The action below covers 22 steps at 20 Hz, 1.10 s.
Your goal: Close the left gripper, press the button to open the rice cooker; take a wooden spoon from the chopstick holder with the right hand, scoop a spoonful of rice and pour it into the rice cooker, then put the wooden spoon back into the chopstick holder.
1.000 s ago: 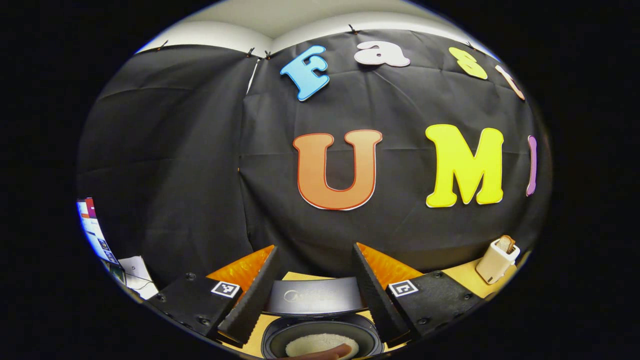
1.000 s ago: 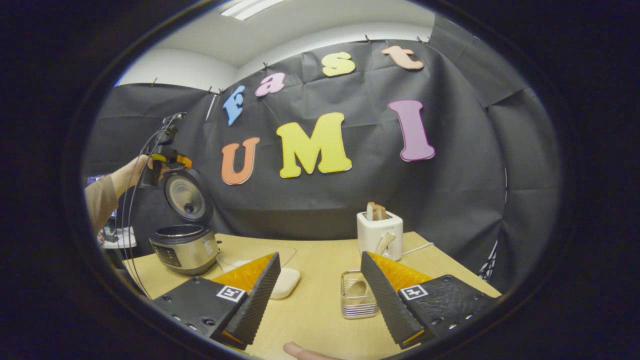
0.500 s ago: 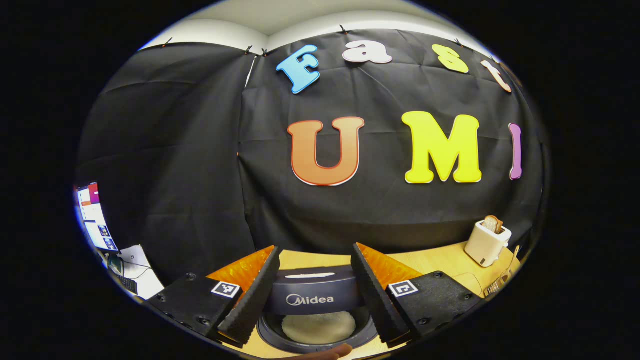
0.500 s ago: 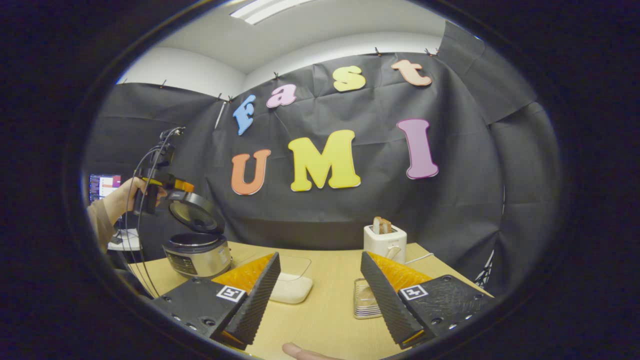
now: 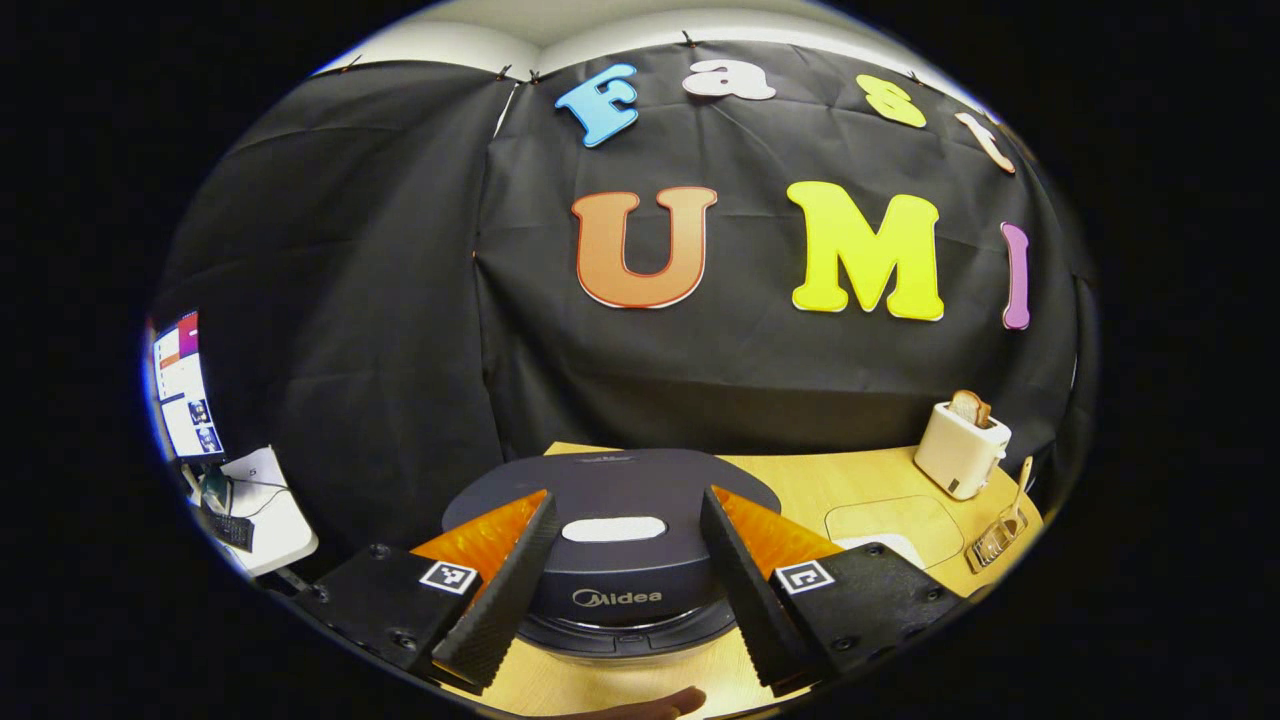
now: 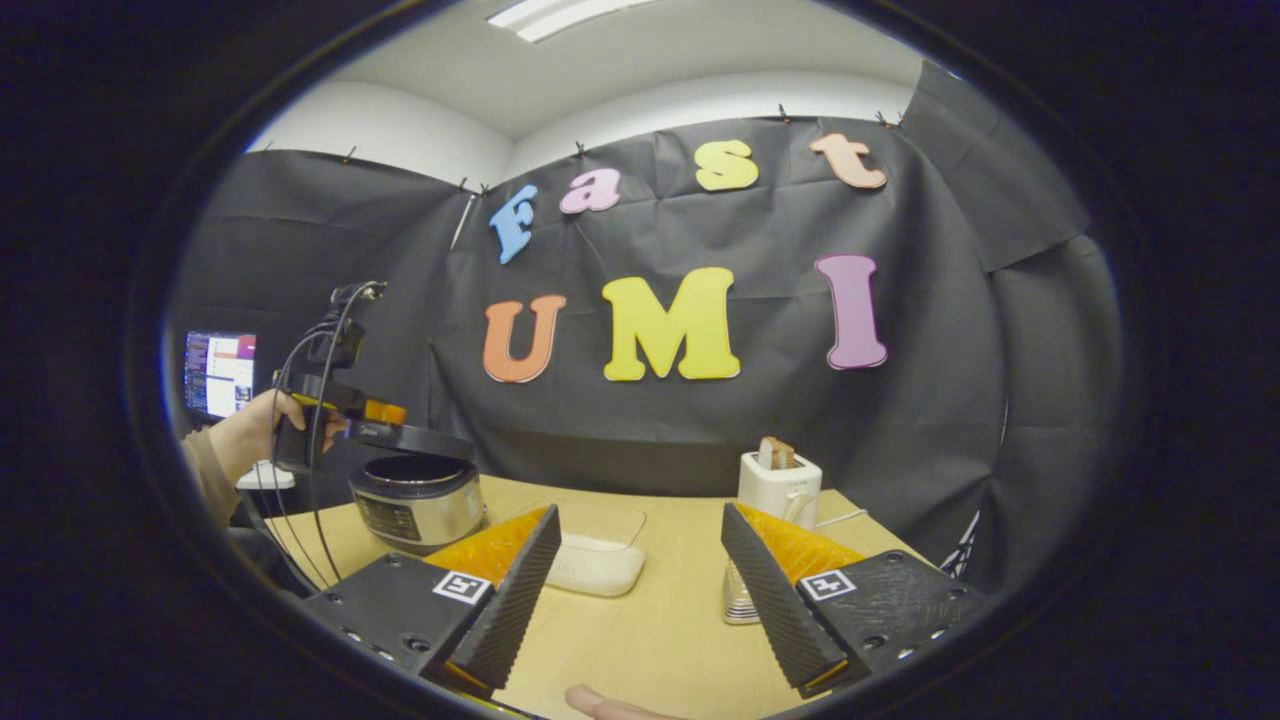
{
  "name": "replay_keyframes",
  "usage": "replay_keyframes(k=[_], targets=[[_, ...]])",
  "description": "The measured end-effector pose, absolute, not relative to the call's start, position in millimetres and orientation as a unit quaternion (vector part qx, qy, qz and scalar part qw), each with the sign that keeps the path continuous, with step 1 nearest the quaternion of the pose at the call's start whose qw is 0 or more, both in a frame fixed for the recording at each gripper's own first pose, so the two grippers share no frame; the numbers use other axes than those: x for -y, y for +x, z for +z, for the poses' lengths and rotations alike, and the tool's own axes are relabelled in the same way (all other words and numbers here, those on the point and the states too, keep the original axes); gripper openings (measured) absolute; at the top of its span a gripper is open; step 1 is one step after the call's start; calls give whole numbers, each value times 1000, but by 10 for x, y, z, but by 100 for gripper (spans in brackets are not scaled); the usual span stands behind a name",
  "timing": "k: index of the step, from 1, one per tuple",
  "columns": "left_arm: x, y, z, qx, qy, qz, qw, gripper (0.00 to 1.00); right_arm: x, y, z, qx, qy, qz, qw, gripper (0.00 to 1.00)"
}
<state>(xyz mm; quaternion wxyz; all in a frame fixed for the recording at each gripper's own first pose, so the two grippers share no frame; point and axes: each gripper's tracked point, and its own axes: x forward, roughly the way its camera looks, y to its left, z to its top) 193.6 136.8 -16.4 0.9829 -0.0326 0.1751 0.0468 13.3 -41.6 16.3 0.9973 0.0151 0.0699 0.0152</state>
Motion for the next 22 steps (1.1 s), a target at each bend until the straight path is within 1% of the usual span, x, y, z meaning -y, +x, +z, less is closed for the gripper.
replay_keyframes(k=[1,5,6,7,8,9,11,16,17,18,20,21,22], targets=[[-1355,1931,-254,-184,-33,50,981,93,410,126,185,-68,16,15,997,93],[-1304,1885,-589,-228,-31,59,971,93,381,91,219,-65,20,18,998,93],[-1291,1828,-735,-255,-36,61,964,92,384,91,218,-66,21,18,997,93],[-1290,1815,-694,-244,-32,62,967,92,391,91,212,-67,22,17,997,93],[-1283,1817,-713,-249,-29,63,966,94,396,90,218,-67,24,16,997,93],[-1283,1804,-727,-247,-34,63,966,92,398,90,226,-67,26,16,997,93],[-1301,1725,-750,-240,-43,64,968,92,396,79,250,-63,31,19,997,93],[-1327,1778,-710,-188,-35,80,978,92,415,58,270,-54,25,16,998,93],[-1336,1742,-707,-189,-26,86,978,91,421,59,264,-55,24,13,998,96],[-1348,1680,-678,-188,-23,95,977,91,424,63,261,-57,24,9,998,96],[-1279,1568,-493,-162,-30,100,981,90,420,86,242,-61,24,1,998,96],[-1229,1498,-393,-145,-31,96,984,90,423,83,228,-63,24,-3,998,93],[-1160,1396,-292,-129,-29,88,987,90,419,86,225,-67,23,-6,997,93]])
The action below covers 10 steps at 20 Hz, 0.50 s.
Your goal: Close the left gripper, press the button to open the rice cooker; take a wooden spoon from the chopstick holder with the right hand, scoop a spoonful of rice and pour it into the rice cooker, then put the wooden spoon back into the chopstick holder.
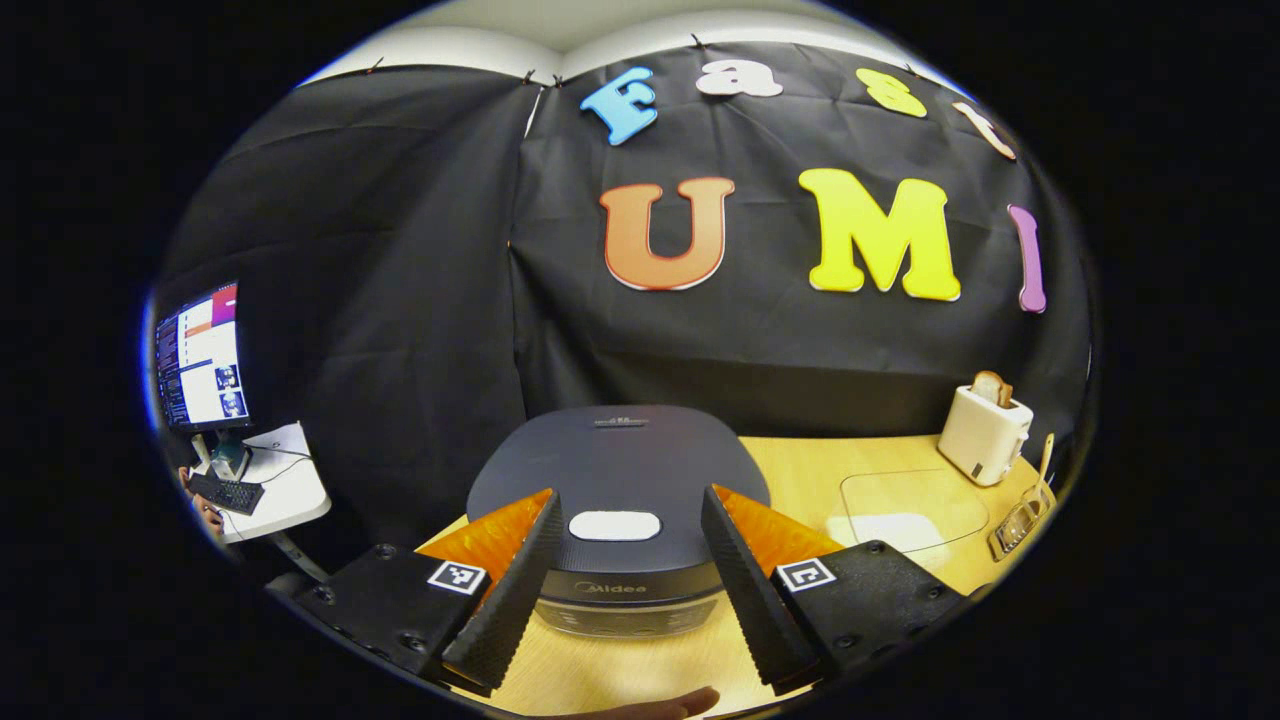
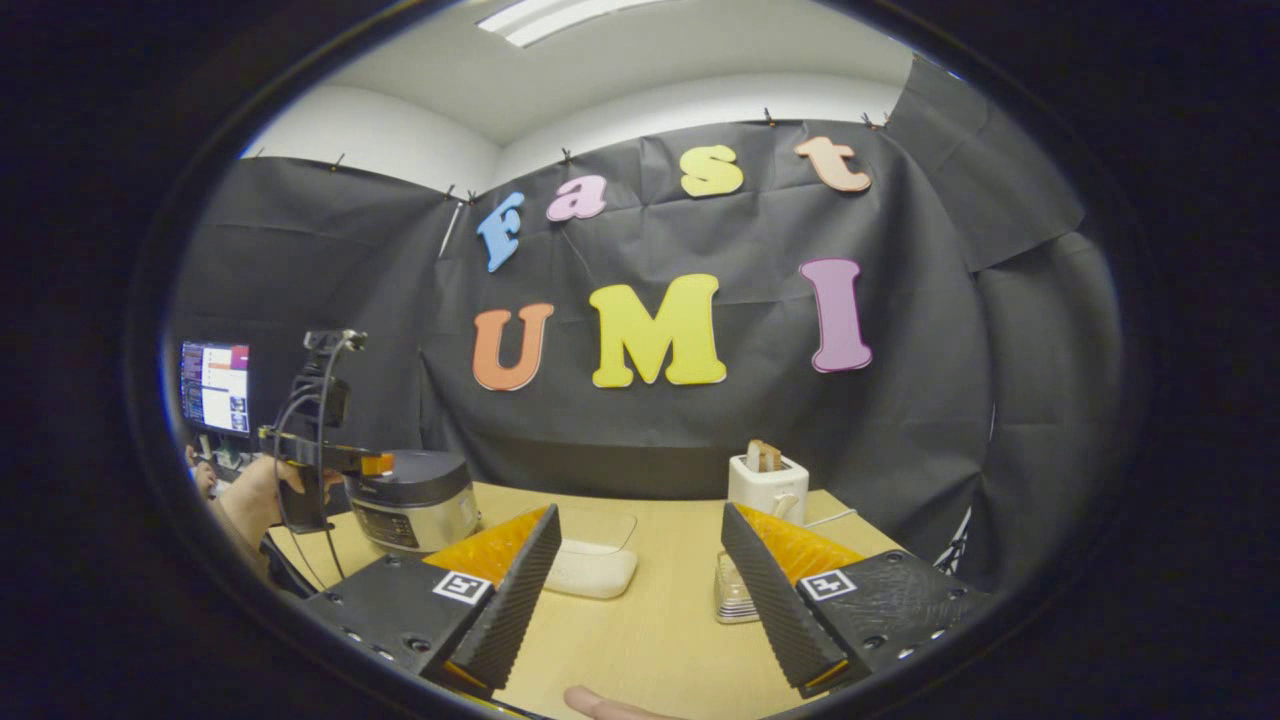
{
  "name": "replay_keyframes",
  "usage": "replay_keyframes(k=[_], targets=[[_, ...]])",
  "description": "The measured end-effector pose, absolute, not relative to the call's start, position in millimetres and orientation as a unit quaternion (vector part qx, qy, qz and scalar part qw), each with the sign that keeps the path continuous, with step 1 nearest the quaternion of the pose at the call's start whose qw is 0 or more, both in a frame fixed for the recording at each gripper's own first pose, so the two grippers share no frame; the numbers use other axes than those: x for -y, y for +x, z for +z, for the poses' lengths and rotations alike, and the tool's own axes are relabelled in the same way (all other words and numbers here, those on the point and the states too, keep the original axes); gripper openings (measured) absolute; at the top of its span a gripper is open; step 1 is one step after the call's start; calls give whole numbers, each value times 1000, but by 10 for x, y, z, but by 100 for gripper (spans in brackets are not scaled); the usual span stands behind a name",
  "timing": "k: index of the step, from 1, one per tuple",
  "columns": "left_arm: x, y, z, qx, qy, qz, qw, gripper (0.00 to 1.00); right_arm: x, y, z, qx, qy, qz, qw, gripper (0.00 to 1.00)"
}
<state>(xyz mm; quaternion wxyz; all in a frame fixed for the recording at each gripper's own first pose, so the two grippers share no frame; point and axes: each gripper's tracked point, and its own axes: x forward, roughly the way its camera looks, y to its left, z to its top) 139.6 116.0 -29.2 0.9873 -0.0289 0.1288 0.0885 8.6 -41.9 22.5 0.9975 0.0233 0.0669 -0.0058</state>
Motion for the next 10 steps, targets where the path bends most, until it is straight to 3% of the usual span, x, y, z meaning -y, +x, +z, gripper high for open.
replay_keyframes(k=[8,9,10], targets=[[-614,307,-137,-99,-30,32,994,89,288,-161,208,-85,-1,-17,996,96],[-536,203,-196,-104,-38,23,994,92,260,-179,168,-89,-3,-17,996,93],[-456,124,-244,-107,-46,13,993,100,238,-206,119,-95,-3,-17,995,96]])
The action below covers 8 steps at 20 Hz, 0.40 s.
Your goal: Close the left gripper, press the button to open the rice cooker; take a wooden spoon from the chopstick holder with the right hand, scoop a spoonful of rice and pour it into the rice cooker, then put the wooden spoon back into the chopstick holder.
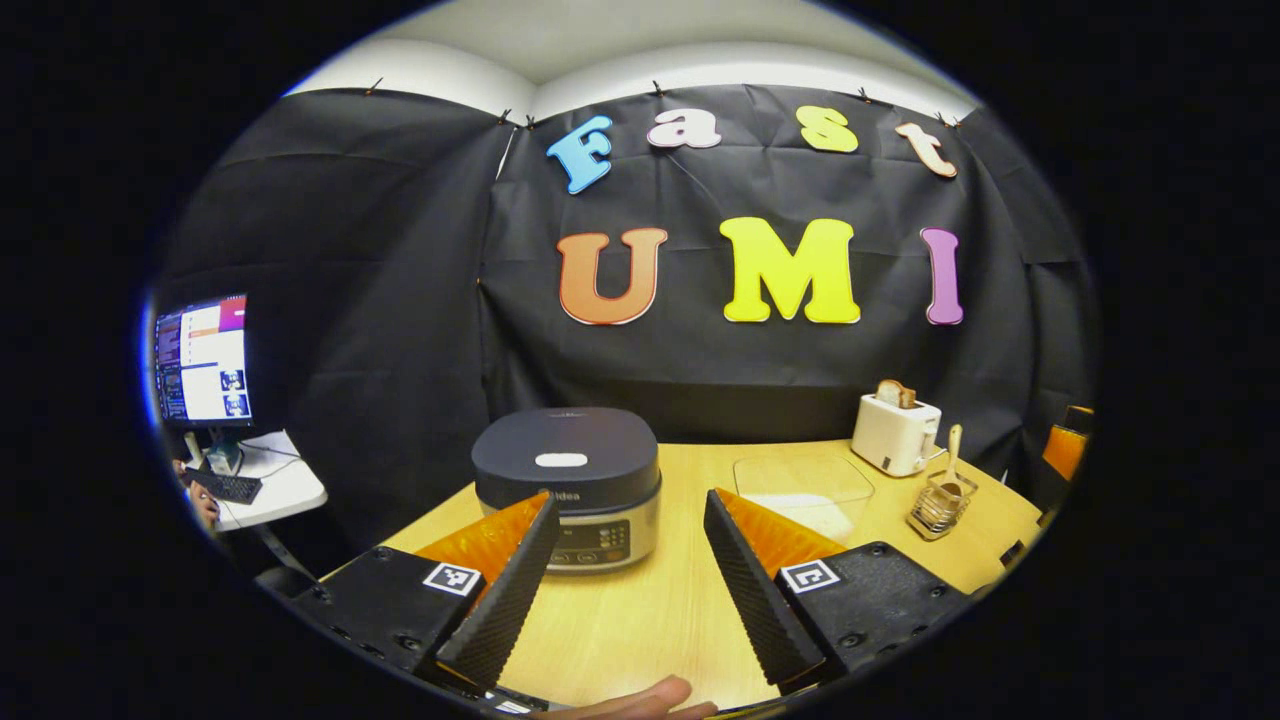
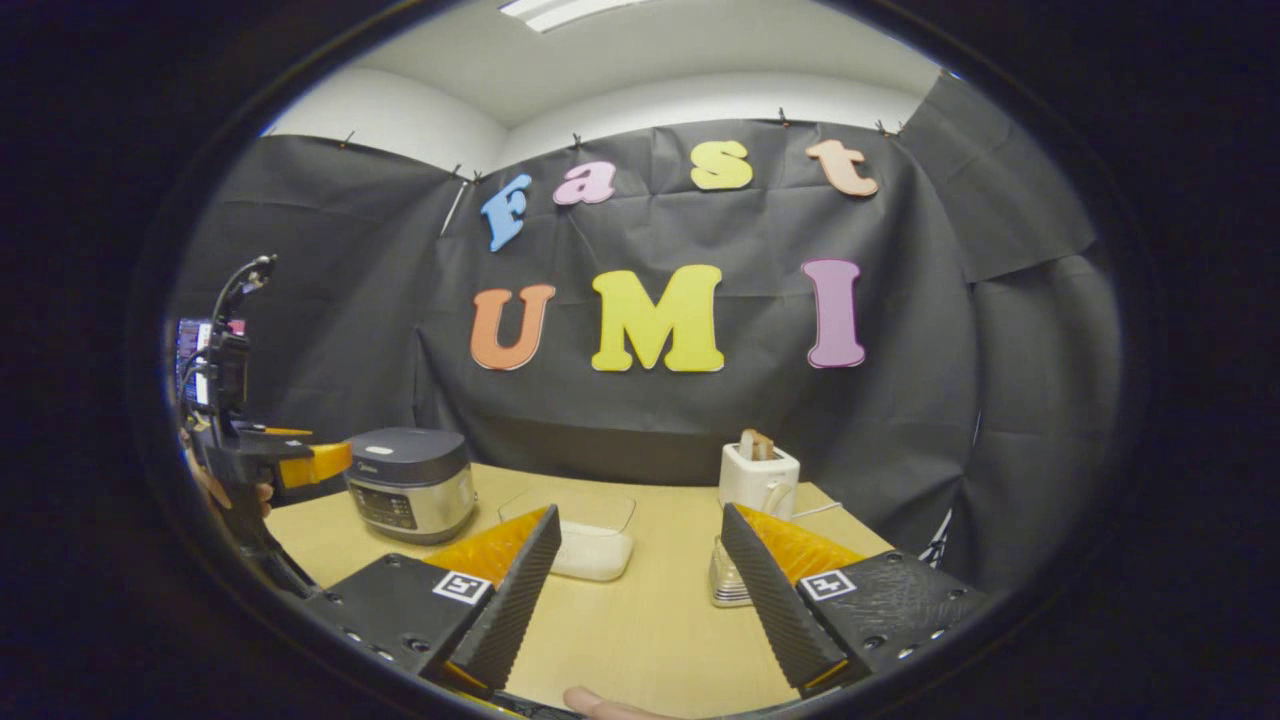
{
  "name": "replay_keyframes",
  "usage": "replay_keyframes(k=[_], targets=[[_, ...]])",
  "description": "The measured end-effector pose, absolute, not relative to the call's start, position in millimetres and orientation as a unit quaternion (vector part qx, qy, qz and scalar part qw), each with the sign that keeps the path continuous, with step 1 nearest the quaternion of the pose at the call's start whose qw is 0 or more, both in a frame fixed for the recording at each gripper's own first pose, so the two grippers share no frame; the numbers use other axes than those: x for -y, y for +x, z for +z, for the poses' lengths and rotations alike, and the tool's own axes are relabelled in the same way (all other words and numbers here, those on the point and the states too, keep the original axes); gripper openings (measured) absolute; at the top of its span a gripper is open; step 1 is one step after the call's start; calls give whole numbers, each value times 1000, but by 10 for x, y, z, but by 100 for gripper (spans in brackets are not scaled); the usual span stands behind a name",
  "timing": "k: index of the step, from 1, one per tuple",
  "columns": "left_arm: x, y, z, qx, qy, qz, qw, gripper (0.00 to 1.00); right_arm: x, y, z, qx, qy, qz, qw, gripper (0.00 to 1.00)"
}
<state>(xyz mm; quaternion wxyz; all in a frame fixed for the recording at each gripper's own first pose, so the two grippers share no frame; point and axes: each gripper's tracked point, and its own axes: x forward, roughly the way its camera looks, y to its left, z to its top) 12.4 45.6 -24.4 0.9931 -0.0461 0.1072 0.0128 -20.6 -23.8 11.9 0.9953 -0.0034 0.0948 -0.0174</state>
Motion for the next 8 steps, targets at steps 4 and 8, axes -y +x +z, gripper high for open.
replay_keyframes(k=[4,8], targets=[[-357,-38,-289,-117,-39,-9,992,95,236,-211,-95,-110,-3,-25,994,98],[-285,-85,-282,-108,-38,-12,993,95,161,-132,-259,-125,37,-17,991,98]])
